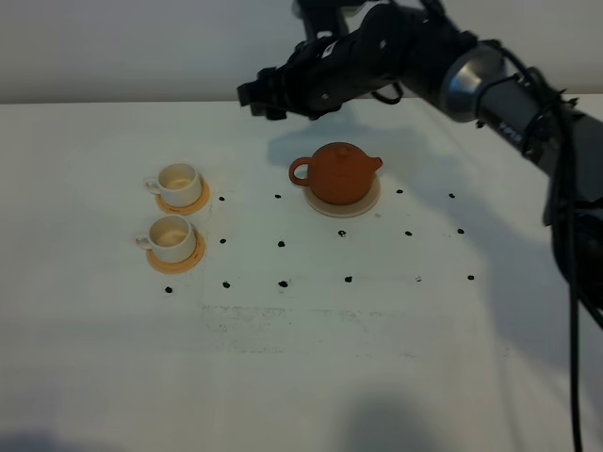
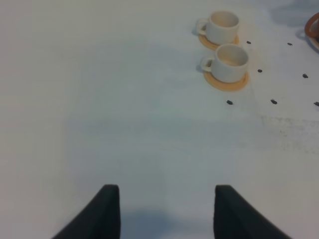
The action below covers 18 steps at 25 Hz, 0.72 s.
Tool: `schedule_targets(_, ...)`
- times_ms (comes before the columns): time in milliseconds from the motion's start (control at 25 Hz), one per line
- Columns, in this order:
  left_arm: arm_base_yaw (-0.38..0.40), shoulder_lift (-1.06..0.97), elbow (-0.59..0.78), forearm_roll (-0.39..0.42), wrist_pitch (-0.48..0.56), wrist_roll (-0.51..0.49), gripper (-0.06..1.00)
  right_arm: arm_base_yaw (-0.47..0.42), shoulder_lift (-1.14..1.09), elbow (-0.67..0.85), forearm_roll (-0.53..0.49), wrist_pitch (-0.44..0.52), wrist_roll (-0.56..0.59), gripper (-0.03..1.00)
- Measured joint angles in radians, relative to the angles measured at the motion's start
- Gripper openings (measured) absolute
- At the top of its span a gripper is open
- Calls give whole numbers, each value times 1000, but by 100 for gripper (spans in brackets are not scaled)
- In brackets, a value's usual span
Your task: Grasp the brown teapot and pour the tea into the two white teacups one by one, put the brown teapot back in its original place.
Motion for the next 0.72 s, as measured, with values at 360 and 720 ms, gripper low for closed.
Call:
schedule_targets(360,0,0,0,0,0,0,45,12,151,-194,-6,103,64,50)
schedule_targets(720,0,0,0,0,0,0,45,15,202,-239,-119,167,106,50)
